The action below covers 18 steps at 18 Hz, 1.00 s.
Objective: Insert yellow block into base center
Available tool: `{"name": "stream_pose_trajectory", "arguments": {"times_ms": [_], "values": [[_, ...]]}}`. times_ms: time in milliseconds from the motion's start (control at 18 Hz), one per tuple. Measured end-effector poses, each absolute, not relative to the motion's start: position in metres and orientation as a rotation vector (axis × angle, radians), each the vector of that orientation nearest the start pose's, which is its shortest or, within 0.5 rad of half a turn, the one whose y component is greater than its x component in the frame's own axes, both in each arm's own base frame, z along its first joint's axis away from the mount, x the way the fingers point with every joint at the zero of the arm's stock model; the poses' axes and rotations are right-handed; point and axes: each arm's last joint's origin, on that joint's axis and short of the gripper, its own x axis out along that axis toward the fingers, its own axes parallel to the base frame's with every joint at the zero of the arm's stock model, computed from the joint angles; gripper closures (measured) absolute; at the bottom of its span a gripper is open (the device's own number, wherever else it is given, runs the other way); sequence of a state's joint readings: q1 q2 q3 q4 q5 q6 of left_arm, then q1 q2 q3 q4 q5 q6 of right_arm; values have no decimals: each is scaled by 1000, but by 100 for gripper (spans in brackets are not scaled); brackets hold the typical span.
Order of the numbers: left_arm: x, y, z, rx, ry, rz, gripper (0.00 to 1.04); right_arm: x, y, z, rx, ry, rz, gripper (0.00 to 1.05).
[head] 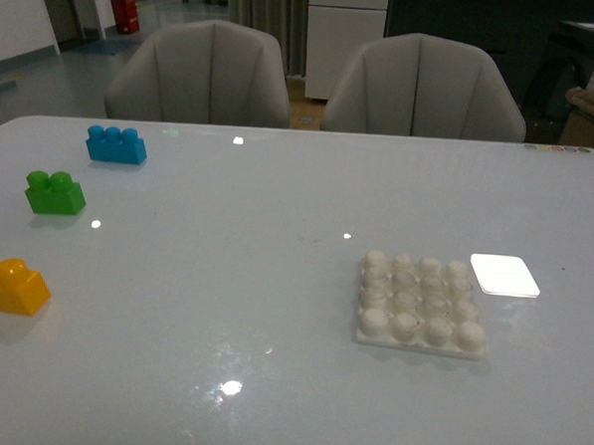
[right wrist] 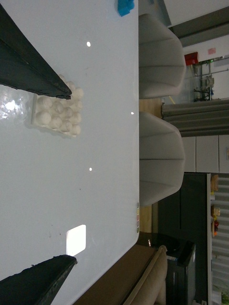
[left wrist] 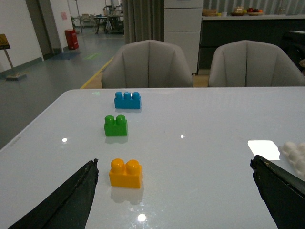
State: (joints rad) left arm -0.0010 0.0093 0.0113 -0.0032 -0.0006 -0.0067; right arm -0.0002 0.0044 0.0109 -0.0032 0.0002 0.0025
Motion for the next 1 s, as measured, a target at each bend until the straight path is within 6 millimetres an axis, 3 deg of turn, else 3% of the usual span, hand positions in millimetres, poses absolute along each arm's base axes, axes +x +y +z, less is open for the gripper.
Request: {"name": "stream_pose_trajectory", "arguments": {"times_ms": [833, 889, 944, 1000], "values": [[98, 0, 166, -7, 1, -1, 7, 97, 0, 167, 2, -3, 0, 6], [98, 0, 166, -7, 1, -1, 7, 97, 0, 165, 4, 29, -12, 6], [98, 0, 166, -7, 1, 0, 7, 100, -2, 166, 1, 195, -82, 6], [98, 0, 166, -7, 0, -1, 7, 109, -8, 177, 2, 217, -134, 6]]}}
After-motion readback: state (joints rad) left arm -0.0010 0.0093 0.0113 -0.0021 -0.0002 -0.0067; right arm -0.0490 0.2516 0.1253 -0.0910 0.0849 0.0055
